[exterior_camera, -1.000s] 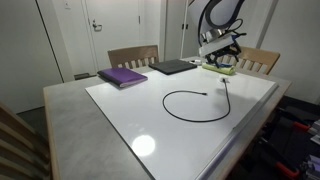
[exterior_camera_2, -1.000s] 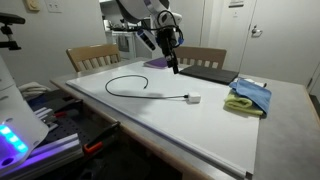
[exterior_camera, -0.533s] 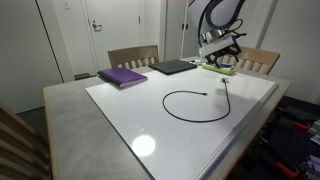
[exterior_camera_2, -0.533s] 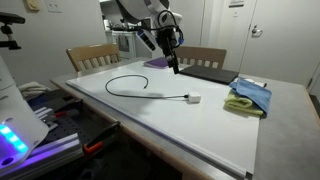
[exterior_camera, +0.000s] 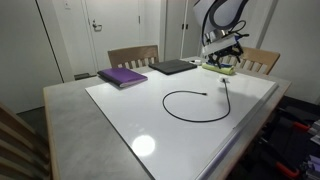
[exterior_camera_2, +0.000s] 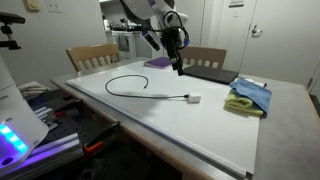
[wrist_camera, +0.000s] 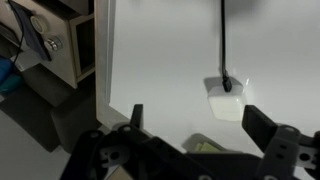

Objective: Bring the ends of the charger to the center

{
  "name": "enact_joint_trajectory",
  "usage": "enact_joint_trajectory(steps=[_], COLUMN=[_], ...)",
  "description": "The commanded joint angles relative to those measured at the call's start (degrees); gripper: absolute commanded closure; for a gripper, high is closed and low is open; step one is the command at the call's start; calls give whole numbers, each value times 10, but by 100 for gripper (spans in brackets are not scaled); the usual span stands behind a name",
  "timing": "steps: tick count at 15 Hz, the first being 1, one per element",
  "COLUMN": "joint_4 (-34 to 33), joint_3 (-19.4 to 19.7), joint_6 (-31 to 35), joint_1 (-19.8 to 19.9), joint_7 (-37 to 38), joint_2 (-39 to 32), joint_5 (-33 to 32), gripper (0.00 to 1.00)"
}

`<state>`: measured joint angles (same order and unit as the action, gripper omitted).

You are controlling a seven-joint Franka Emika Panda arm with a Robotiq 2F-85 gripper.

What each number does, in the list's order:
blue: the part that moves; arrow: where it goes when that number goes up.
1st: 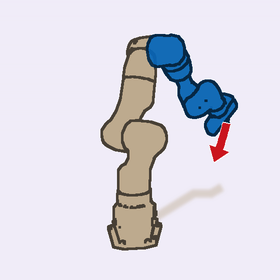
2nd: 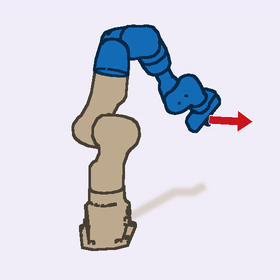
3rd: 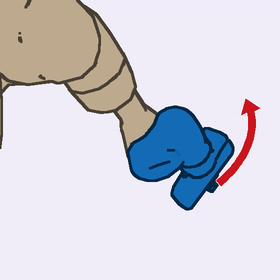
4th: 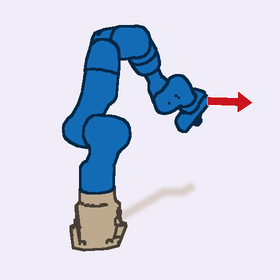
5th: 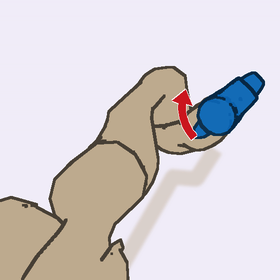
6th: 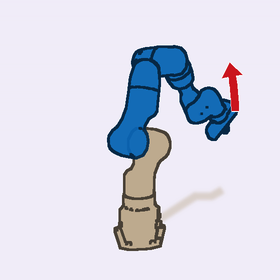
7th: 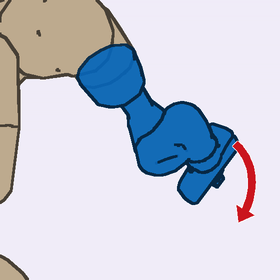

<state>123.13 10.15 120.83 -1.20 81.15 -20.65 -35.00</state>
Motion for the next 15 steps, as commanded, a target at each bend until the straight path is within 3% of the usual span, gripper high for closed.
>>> enact_joint_trajectory(steps=[1, 7, 9, 12, 15], joint_4=[21, 45, 69, 93, 106], joint_3=[1, 20, 21, 10, 11], joint_6=[71, 151, 235, 323, 358], joint_1=[41, 69, 84, 109, 117], joint_7=[-57, -163, -210, -312, -412], joint_2=[8, 8, 11, 6, 0], joint_5=[36, 92, 115, 201, 280], gripper=[0, 0, 0, 0, 0])
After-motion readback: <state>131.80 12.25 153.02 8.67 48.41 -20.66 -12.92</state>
